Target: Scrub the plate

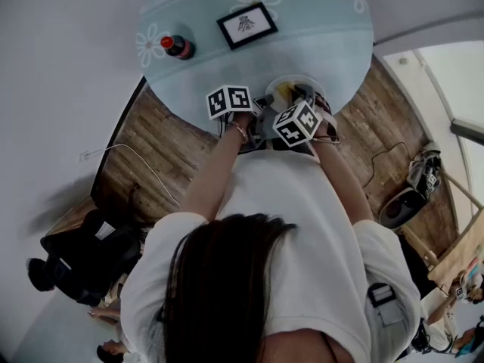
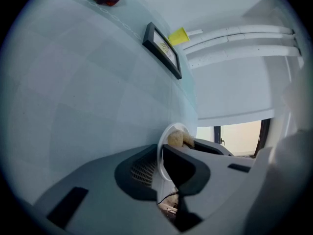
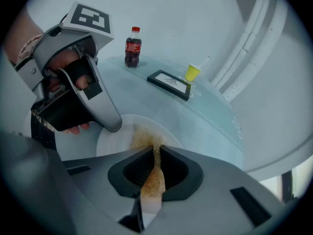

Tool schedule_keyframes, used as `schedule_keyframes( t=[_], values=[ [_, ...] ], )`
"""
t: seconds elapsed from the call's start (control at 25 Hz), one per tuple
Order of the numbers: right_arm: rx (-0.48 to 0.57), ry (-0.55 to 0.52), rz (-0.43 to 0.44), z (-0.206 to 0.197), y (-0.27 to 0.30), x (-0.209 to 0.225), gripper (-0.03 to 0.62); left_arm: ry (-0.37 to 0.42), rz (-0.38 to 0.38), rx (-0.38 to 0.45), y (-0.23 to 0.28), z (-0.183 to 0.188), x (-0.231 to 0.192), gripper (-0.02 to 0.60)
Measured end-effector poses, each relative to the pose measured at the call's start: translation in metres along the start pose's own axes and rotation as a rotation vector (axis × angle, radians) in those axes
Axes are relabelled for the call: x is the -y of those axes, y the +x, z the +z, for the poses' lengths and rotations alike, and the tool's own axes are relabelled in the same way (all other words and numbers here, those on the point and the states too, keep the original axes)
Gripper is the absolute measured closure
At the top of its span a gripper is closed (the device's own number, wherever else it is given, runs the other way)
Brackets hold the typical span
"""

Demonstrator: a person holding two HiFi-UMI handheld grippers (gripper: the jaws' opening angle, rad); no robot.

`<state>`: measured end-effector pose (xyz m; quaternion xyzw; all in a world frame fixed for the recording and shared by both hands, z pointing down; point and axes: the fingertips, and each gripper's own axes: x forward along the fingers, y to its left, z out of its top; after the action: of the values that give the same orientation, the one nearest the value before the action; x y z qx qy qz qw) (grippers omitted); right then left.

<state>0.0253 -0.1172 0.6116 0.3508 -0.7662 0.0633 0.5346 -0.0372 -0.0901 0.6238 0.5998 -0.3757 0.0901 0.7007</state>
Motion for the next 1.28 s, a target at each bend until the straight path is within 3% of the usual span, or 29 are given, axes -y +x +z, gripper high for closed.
schedule_keyframes(
  t=[0.48,0.88,1.28],
  values=[
    [0.013,-0.022,0.021,0.007,-0.004,-0.020,0.540,-0.007,-0.003,0.005,0.000,0.000,0.000,0.537],
    [0.007,-0.086,0.007,0.008,-0.010,-0.028,0.540,-0.013,-0.007,0.014,0.000,0.001,0.001,0.537],
    [0.017,-0.174,0.046,-0.003,-0.021,-0.034,0.540,-0.026,0.014,0.021,-0.001,-0.001,0.001,0.537]
  ],
)
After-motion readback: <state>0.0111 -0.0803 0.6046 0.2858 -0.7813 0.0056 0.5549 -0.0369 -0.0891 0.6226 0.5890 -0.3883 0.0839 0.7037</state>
